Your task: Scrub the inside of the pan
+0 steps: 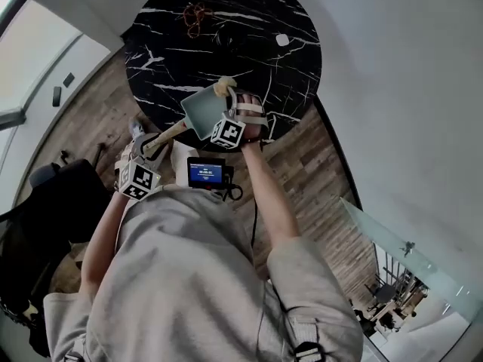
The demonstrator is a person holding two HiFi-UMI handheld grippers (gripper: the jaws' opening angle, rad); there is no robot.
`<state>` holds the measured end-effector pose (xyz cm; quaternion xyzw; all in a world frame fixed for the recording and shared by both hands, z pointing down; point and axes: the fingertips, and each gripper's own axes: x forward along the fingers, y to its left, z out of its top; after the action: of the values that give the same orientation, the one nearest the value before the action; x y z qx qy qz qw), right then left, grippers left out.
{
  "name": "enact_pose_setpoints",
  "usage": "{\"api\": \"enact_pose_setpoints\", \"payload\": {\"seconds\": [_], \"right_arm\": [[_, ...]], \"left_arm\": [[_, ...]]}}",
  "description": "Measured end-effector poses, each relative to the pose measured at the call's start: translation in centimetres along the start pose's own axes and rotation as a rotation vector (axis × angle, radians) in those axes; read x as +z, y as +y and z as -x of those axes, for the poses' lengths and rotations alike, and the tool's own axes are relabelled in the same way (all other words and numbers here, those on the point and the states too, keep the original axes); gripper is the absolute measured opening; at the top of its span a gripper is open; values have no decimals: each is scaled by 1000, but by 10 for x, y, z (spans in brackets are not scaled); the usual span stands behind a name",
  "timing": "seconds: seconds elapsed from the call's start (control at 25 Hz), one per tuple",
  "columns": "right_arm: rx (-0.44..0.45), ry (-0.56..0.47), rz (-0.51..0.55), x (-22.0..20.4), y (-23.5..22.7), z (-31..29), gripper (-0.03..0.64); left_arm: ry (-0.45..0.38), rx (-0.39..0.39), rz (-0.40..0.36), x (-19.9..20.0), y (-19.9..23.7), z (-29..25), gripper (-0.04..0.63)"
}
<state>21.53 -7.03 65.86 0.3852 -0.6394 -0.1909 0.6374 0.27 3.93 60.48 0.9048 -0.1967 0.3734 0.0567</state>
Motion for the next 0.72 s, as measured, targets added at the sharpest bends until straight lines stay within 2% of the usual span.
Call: {"api": "enact_pose_setpoints", "payload": {"seconds": [0.16, 0.24, 0.36, 0.6, 0.72], "right_arm": [[126, 16, 57, 6, 24, -19, 63], [207, 32, 35, 8, 36, -27, 64], [282, 71, 0, 3, 45, -34, 67], [416, 128, -63, 1, 55, -44, 71], [454, 135, -112, 2, 59, -45, 60]], "left_arm": [[40, -4, 3, -26, -2, -13, 144], [66, -21, -28, -38, -5, -21, 153], [97, -55, -82, -50, -11, -30, 164], [133, -75, -74, -65, -7, -43, 164], [152, -84, -79, -71, -8, -48, 163]]}}
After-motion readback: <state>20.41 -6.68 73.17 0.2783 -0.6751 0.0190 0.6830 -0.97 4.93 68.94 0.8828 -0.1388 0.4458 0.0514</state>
